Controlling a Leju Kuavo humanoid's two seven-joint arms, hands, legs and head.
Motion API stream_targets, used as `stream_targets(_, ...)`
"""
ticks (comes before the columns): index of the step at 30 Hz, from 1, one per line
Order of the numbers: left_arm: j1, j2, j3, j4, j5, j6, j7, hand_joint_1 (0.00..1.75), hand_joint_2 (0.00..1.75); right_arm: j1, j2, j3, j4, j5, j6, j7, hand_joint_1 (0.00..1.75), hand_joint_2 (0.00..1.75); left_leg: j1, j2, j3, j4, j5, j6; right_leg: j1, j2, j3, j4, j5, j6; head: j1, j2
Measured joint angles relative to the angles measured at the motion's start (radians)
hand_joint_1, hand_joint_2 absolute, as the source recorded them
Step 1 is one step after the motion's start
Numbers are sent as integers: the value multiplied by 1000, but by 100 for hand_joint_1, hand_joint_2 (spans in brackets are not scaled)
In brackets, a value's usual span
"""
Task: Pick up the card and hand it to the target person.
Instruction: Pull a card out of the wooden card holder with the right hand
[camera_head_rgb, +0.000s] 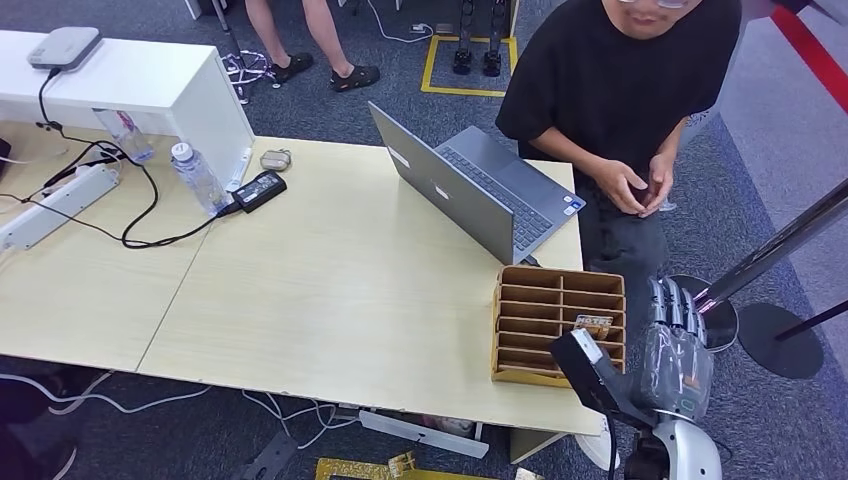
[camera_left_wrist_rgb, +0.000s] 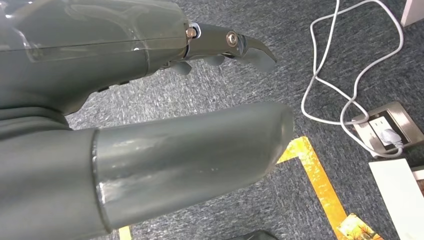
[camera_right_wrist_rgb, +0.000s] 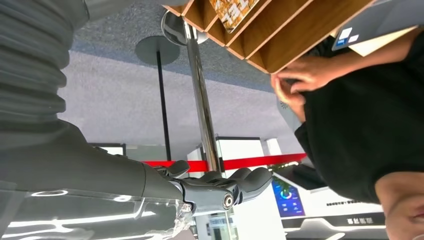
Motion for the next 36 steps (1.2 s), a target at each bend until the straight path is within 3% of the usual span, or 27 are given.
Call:
stream_targets(10, 0, 5, 0, 0, -9, 0, -4, 0, 0, -26, -27, 36, 0, 0, 47, 15, 43, 175, 0, 0, 0, 0, 0, 0, 0, 0, 0, 0, 0, 0, 0, 0)
stream_targets(14, 0, 6, 0, 0, -13, -2, -4, 0, 0, -31, -35, 47, 1, -1, 65, 20, 63, 175, 0, 0, 0, 0, 0, 0, 0, 0, 0, 0, 0, 0, 0, 0)
stream_targets(19, 0, 8, 0, 0, -15, -3, -6, 0, 0, -42, -45, 59, 8, -9, 86, 25, 61, 175, 0, 0, 0, 0, 0, 0, 0, 0, 0, 0, 0, 0, 0, 0)
stream_targets(26, 1, 8, 0, 0, -20, -6, -6, 0, 0, -64, -57, 72, 30, -21, 121, 27, 73, 175, 0, 0, 0, 0, 0, 0, 0, 0, 0, 0, 0, 0, 0, 0)
stream_targets(36, 1, 10, 0, 0, -32, -9, -6, 0, 0, -86, -66, 87, 79, -39, 163, 31, 65, 175, 0, 0, 0, 0, 0, 0, 0, 0, 0, 0, 0, 0, 0, 0)
